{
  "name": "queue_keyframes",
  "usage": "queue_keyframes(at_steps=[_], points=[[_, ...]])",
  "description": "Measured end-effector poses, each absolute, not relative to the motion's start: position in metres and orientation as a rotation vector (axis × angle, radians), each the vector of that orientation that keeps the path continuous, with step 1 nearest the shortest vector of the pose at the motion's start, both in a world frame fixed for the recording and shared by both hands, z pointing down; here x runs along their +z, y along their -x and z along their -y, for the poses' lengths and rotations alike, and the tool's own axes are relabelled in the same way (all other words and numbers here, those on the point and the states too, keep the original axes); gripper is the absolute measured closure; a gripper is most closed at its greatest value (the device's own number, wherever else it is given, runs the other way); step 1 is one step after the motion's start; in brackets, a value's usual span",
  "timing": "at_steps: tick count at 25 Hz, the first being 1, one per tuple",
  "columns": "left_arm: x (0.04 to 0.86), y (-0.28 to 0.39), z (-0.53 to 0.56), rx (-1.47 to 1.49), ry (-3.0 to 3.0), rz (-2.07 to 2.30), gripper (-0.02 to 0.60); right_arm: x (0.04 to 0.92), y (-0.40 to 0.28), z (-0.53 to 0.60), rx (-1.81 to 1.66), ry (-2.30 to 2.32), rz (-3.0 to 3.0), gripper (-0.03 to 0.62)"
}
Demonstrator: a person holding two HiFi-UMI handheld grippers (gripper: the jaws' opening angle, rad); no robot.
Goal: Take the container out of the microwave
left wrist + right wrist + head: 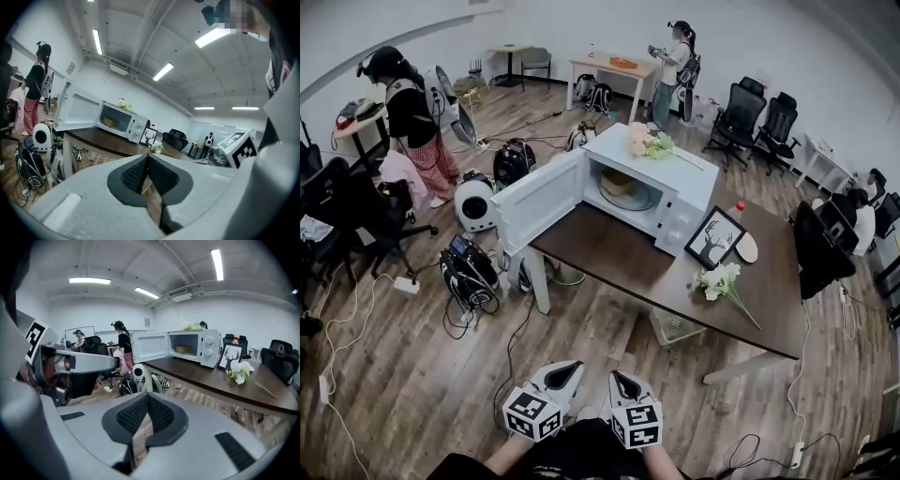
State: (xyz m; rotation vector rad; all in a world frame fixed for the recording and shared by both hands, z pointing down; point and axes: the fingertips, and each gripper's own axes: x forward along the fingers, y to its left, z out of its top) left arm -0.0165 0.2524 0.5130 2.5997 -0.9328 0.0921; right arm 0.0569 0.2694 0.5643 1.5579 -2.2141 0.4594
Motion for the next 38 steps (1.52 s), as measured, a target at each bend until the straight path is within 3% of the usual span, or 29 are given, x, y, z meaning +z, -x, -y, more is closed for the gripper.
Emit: queue_keyframes(at_steps=[13,27,38], points=[[0.528,-0.052,-0.228,0.153,-2.555,0.902,0.572,0.57,-0.1,-0.243,0.482,-1.442,2.289,0.588],[0.537,-0.061,-0.194,0.185,-2.557,0.902,0.572,0.582,-0.111,-0.215,0.548,-1.467,2.262,0.568],[0.537,-0.055,-0.106,0.18,-2.579,0.854,0.572,0.587,-0.11,-0.138,0.594,-1.517,2.217,0.562]])
